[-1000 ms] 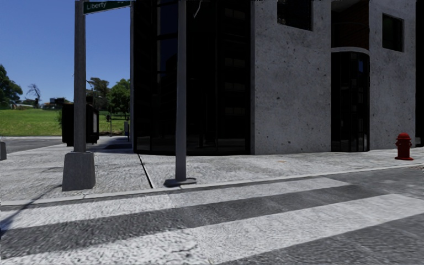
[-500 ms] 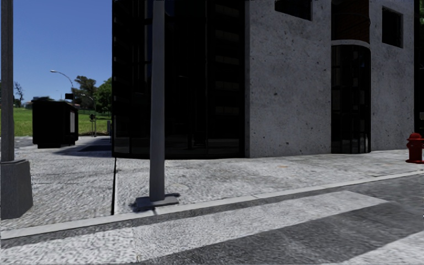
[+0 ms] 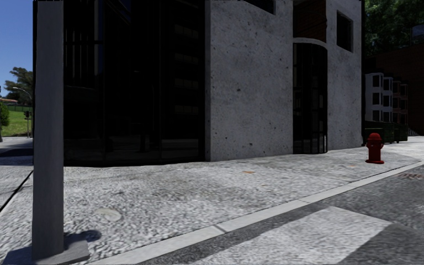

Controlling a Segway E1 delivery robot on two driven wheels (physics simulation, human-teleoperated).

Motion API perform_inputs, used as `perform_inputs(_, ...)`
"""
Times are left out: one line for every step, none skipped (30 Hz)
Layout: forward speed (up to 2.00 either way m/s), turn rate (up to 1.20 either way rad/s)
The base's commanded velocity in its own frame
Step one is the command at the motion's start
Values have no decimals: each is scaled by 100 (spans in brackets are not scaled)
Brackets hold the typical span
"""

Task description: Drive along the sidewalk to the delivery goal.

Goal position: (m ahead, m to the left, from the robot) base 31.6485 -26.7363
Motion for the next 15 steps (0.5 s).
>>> perform_inputs(180, 0)
perform_inputs(180, 0)
perform_inputs(180, 0)
perform_inputs(180, 0)
perform_inputs(180, 0)
perform_inputs(180, 0)
perform_inputs(180, 0)
perform_inputs(180, 0)
perform_inputs(180, 0)
perform_inputs(180, 0)
perform_inputs(180, 0)
perform_inputs(180, 0)
perform_inputs(180, 0)
perform_inputs(180, 0)
perform_inputs(180, 0)
